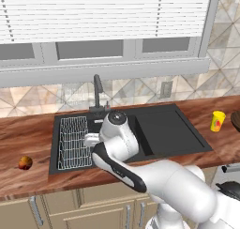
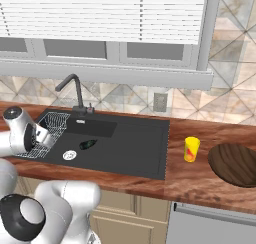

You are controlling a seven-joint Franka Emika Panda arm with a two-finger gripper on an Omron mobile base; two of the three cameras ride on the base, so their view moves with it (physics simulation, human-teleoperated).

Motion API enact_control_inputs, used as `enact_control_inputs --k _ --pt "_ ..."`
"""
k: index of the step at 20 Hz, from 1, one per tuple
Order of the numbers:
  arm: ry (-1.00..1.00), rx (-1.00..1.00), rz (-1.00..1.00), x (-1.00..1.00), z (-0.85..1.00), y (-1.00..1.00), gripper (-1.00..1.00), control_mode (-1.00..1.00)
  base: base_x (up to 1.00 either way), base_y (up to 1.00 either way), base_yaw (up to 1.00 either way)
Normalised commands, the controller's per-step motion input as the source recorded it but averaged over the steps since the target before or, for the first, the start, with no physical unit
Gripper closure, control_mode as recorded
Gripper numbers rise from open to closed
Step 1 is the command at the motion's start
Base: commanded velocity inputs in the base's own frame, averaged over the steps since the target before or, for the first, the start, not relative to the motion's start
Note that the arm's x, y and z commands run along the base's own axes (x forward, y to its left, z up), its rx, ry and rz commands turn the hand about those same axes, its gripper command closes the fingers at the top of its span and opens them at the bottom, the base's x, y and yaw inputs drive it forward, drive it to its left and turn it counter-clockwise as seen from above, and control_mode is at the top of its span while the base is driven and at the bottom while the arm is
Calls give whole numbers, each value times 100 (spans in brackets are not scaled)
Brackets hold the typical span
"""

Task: Remove the eggplant and peach from the sink. Then move the bowl and cup from the counter to the sink for washing.

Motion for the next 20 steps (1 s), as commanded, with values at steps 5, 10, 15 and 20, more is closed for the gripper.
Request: enact_control_inputs --k 5,10,15,20 --pt "0 0 0 1 0 -31 -100 -100 0 0 0" --pt "0 0 0 0 0 -30 -100 -100 0 0 0" --pt "0 0 4 4 0 -28 -100 -100 0 0 0" --pt "-1 0 6 9 0 -26 -100 -100 0 0 0"
